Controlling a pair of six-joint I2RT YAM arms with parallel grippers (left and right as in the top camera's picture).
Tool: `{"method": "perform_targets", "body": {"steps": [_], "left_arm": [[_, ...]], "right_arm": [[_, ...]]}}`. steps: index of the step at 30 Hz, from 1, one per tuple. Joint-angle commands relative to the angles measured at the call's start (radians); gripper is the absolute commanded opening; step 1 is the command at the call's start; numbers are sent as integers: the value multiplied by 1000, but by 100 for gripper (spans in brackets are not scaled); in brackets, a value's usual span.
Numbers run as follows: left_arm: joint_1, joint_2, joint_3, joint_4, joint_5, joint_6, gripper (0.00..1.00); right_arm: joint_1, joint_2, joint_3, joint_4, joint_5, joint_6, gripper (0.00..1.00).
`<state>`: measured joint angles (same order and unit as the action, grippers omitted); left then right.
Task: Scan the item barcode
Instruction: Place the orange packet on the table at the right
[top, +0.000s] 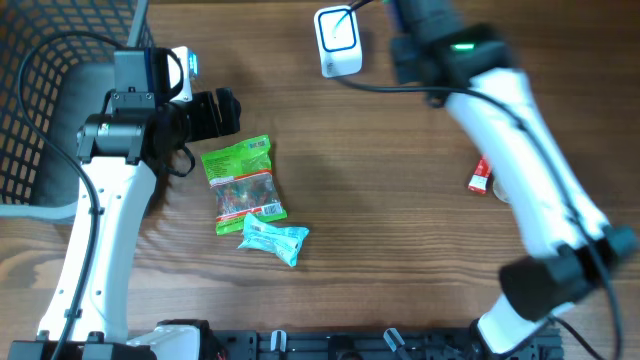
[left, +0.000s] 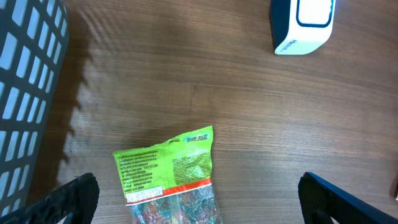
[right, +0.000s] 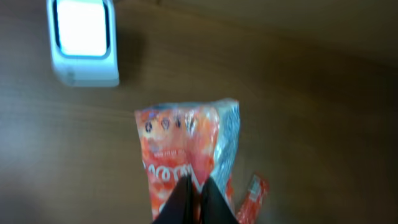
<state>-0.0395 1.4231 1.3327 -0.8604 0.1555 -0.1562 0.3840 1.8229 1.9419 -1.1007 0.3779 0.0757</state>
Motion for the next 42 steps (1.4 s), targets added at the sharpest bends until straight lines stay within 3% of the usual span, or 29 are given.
{"method": "perform_targets", "body": {"steps": [1,4,8,10,11,12,13,15,18,22,25,26,27,30,33,39,42], "left_arm": [[-4,4,-1,3,8,-9,100],[-4,4,-1,3,9,-9,100],[-4,4,-1,3,8,-9,100],[-4,4,-1,3,8,-9,100],[-4,4,-1,3,8,-9,100],[-4,4,-1,3,8,-9,100],[-4,4,-1,3,8,-9,100],[-4,4,-1,3,8,-9,100],[-4,4,-1,3,8,-9,100],[-4,4,-1,3,8,-9,100],[-4,4,-1,3,8,-9,100],[-4,4,-1,3,8,-9,100],[-4,4,-1,3,8,-9,100],[-4,4,-1,3,8,-9,100],[-4,4,-1,3,8,-9,100],[-4,4,-1,3,8,-9,100],[-4,4,-1,3,8,-9,100]], "right_arm": [[-163,-6,-30,-242,-335,32,4],[-267,-6,-229,-177,-379,32,4],[-317,-6,-628,153,-376,33,4],[-320,-6,-723,264,-375,32,6],[-320,-6,-754,305,-368,32,15],[-320,-6,-756,307,-344,33,34],[-320,-9,-749,298,-303,65,43],[-320,-23,-696,241,-278,111,45],[-317,-98,-579,131,-521,48,54],[-261,-123,-602,109,-816,3,63],[-170,-120,-665,121,-847,7,68],[-139,-120,-686,121,-847,20,77],[-102,-120,-710,120,-847,72,100],[-24,-120,-743,121,-846,280,100],[-8,-120,-743,192,-846,374,100],[-8,-120,-743,499,-839,376,100],[-8,-120,-743,568,-839,376,100]]}}
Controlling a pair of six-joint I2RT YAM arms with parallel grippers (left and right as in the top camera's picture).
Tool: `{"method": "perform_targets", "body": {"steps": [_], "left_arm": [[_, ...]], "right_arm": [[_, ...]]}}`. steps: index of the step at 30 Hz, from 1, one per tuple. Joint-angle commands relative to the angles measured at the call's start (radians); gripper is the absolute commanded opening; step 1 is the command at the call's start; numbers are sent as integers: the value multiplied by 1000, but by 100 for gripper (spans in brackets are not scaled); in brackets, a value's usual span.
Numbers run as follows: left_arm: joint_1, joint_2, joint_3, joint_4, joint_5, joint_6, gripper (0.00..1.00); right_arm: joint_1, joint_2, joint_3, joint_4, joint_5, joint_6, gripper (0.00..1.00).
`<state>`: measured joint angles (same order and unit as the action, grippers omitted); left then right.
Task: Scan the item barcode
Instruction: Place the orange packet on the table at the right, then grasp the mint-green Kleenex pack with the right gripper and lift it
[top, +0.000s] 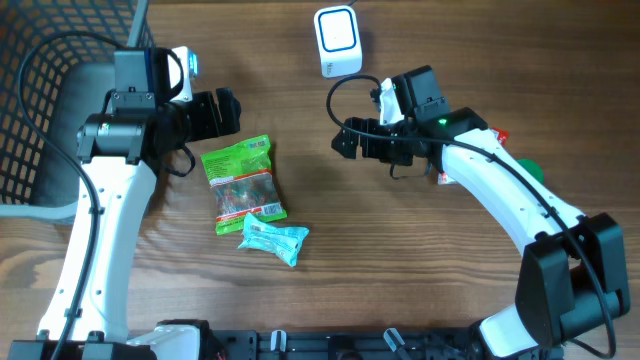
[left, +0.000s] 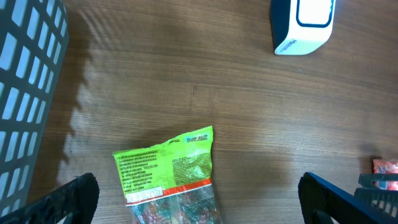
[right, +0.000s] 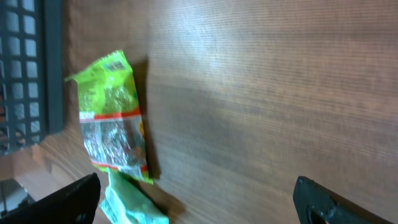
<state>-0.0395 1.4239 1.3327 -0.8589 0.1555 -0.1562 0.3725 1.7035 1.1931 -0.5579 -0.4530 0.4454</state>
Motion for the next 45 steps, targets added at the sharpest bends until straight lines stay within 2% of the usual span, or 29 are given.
{"method": "perform_targets", "body": {"steps": [1,17,20,22,23,24,25,27,28,29,31,34,35,37,42,45], "left_arm": [[-4,3,-1,2,8,-9,100],[-4,3,-1,2,8,-9,100],[-4,3,-1,2,8,-9,100],[-4,3,-1,2,8,-9,100],[-4,3,-1,2,8,-9,100],[-4,3,-1,2,8,-9,100],[-4,3,-1,2,8,-9,100],[-4,3,-1,2,8,-9,100],[-4,3,-1,2,8,-10,100],[-4,3,-1,2,8,-9,100],[-4,3,-1,2,8,-9,100],[-4,3,-1,2,8,-9,100],[-4,3,-1,2,8,-9,100],[-4,3,-1,2,8,-9,100],[-4,3,-1,2,8,-9,100],[-4,3,-1,2,8,-9,100]], "right_arm": [[3,-1,6,27,-8,6,100],[3,-1,6,27,-8,7,100],[3,-1,6,135,-9,79,100],[3,-1,6,121,-21,185,100],[3,-1,6,77,-51,176,84],[10,-1,5,33,-129,172,14],[28,-1,-5,6,-155,158,4],[109,1,-47,-28,-132,161,4],[149,1,-74,-26,-128,174,24],[211,1,-115,-25,-99,249,53],[319,1,-190,13,-40,401,64],[449,1,-306,196,-29,576,64],[483,1,-337,258,5,639,61],[516,1,-357,370,16,647,56],[575,2,-358,378,205,798,51],[576,2,-361,380,214,925,50]]}}
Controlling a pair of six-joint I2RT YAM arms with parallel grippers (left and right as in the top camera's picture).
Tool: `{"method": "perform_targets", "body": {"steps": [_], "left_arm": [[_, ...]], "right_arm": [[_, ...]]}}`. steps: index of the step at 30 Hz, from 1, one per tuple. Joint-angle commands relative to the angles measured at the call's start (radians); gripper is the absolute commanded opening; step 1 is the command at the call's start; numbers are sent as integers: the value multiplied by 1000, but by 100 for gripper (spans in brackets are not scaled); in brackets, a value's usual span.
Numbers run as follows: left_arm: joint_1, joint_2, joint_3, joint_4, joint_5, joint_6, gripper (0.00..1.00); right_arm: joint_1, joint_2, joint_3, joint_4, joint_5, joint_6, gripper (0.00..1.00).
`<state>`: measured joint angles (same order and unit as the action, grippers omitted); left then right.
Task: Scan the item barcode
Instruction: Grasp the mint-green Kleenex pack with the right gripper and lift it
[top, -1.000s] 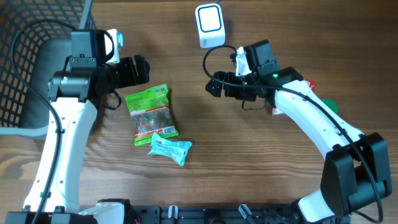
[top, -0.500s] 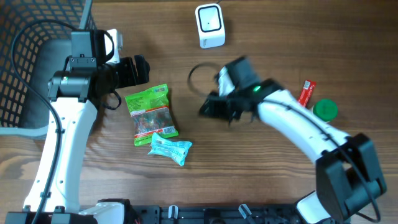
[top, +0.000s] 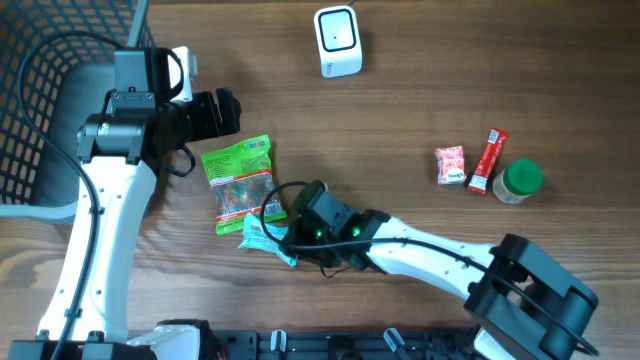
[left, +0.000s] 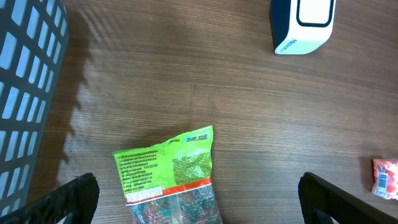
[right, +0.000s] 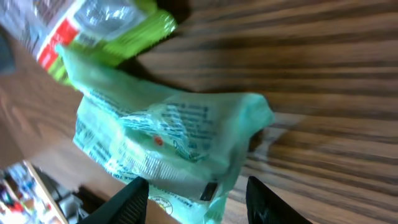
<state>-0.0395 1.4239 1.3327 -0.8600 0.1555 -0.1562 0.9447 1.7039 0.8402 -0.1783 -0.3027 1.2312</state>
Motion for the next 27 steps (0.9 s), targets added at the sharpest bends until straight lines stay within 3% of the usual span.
{"method": "perform_targets", "body": {"steps": [1,4,7,8,12,17,22,27], "left_arm": [[-4,3,-1,3,8,-9,100],[-4,3,-1,3,8,-9,100],[-4,3,-1,3,8,-9,100],[-4,3,-1,3,8,-9,100],[-4,3,-1,3,8,-9,100],[-4,3,-1,3,8,-10,100],[-4,3,-1,3,8,-9,100],[-4,3,-1,3,8,-9,100]], "right_arm": [[3,2,-15,3,72,187,51],[3,2,-47,10,124,311,54],[3,2,-48,57,88,296,54],[3,2,-48,80,62,240,48],[-21,-11,-48,88,-9,113,40],[-100,-130,-48,64,-73,-176,58],[-129,-128,-48,54,76,-354,57],[-129,-55,-48,84,27,-367,61]]}}
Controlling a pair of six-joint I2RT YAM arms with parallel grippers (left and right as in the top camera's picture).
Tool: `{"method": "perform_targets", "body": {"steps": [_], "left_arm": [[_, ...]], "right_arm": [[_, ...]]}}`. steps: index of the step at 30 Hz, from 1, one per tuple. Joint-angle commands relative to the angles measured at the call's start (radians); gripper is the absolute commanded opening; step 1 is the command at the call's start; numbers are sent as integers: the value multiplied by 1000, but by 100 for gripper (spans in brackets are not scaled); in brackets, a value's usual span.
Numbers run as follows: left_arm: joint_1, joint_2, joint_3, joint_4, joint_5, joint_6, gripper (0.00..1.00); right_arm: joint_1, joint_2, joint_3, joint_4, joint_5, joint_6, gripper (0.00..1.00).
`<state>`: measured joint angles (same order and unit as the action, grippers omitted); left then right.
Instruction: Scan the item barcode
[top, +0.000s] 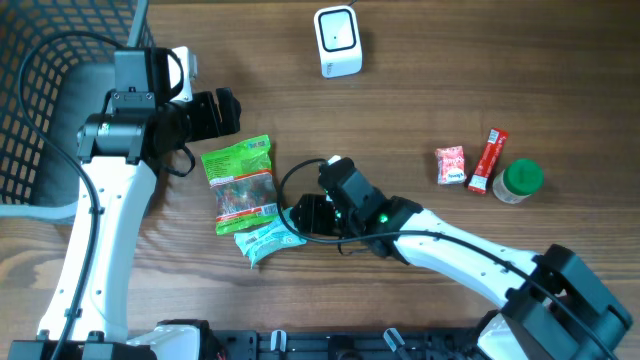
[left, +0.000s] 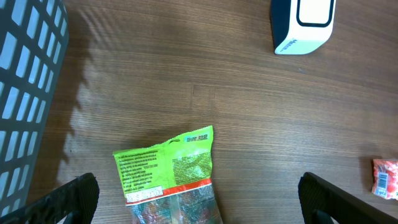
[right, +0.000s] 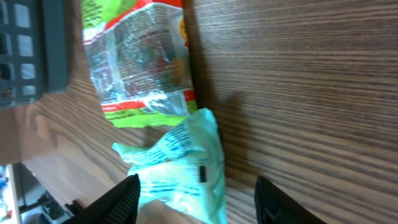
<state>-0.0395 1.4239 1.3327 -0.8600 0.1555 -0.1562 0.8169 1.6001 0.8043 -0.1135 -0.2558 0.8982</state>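
Observation:
A teal packet (top: 268, 240) lies on the wooden table just below a green candy bag (top: 240, 180). My right gripper (top: 306, 214) is low at the packet's right end and open. In the right wrist view the teal packet (right: 180, 171) lies between the spread fingers, nearer the left fingertip (right: 127, 200), with the green bag (right: 137, 62) beyond. The white scanner (top: 337, 40) stands at the far edge. My left gripper (top: 222, 112) hovers open above the green bag (left: 171, 171), its fingers empty; the scanner (left: 305, 25) shows at the top right there.
A black wire basket (top: 40, 100) fills the left side. At the right lie a small red packet (top: 450, 165), a red stick pack (top: 485, 160) and a green-lidded jar (top: 520, 180). A black cable loops near my right wrist.
My right gripper has shifted a little up and right at the teal packet. The packet has turned and slid slightly left, still on the table. The left arm has not moved.
My right gripper was shut on a red-orange packet near the scanner. Then it was open over the table's middle. Then the red packet lay at the right by the stick pack and jar, with the gripper at the teal packet, where it stays now.

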Motion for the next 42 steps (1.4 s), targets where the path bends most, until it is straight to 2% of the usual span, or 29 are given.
{"method": "perform_targets", "body": {"steps": [1,3,7,8,9,11,16,19,25,26,27,28,30,33,37,40,42], "left_arm": [[-4,3,-1,3,8,-9,100],[-4,3,-1,3,8,-9,100],[-4,3,-1,3,8,-9,100],[-4,3,-1,3,8,-9,100],[-4,3,-1,3,8,-9,100],[-4,3,-1,3,8,-9,100],[-4,3,-1,3,8,-9,100],[-4,3,-1,3,8,-9,100],[-5,3,-1,41,32,-15,100],[-5,3,-1,45,104,-17,91],[-7,9,-3,21,275,-17,30],[-18,14,-8,5,343,-17,4],[-92,42,-47,-31,374,-56,4],[-257,117,-154,64,371,-82,4],[-407,323,-172,114,379,-122,4],[-437,430,-174,109,378,-157,4],[-450,525,-191,163,364,-167,4]], "right_arm": [[-1,75,-12,53,-96,-34,61],[2,112,-12,69,-153,-23,59],[5,197,-12,137,-272,6,34],[5,201,-12,140,-281,6,12],[-2,200,-12,140,-293,6,4],[-61,174,-12,129,-332,-36,4],[-367,95,-12,39,-389,-278,4],[-433,95,-12,37,-390,-340,4],[-439,95,-12,10,-383,-375,4],[-441,95,-12,10,-374,-373,4],[-447,95,-12,5,-375,-374,4],[-453,95,-12,-1,-375,-374,4],[-469,95,-12,-7,-386,-374,4],[-475,95,-12,-8,-420,-375,4],[-475,96,-12,-15,-418,-376,4],[-475,96,-12,-18,-395,-375,4],[-475,96,-12,-23,-388,-376,4]]}}
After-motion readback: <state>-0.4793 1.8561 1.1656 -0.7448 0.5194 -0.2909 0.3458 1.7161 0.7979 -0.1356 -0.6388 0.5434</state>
